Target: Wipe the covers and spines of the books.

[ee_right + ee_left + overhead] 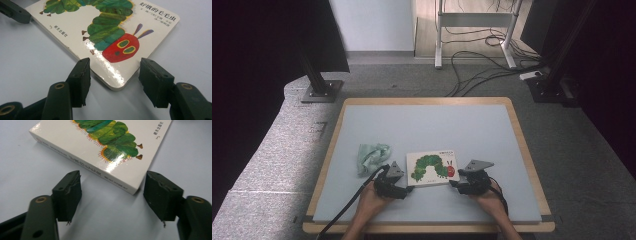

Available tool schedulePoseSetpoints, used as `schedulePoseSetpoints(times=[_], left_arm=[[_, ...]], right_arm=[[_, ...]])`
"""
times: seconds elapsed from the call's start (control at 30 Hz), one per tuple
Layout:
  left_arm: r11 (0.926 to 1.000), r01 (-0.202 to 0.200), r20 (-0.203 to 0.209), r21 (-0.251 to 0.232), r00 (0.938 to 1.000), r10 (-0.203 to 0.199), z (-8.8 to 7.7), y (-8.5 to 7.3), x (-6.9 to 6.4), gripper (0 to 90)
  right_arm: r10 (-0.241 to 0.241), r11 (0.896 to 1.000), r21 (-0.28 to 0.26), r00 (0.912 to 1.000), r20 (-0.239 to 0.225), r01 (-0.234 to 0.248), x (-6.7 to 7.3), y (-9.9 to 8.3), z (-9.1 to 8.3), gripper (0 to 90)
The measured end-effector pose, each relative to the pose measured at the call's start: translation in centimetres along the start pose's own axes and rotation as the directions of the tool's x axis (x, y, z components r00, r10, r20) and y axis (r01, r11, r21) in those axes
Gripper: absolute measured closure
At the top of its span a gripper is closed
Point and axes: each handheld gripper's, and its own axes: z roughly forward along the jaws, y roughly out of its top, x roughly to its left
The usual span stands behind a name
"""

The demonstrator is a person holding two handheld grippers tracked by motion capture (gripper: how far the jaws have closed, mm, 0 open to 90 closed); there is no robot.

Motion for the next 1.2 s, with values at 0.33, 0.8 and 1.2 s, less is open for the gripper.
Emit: schedulePoseSetpoints(times=[0.33, 0.8, 1.2], left_arm=[[0.9991, 0.038, -0.042, -0.019, 0.9983, -0.039, 0.5, 0.5, 2.3, 38.9], [0.9980, 0.063, -0.066, -0.007, 0.9958, -0.064, 1.3, 1.5, 4.4, 35.3], [0.9971, 0.067, -0.007, -0.035, 0.9977, -0.067, -0.1, 1.4, 3.6, 13.9]], right_arm=[[0.026, 1.000, -0.002, 0.9990, 0.036, -0.026, -0.9, 1.5, 1.8, 40.4], [0.040, 0.999, -0.003, 0.9974, 0.060, -0.040, -1.9, 2.7, 3.1, 40.1], [0.029, 0.999, -0.027, 0.9978, 0.059, -0.027, -1.8, 2.7, 2.2, 26.8]])
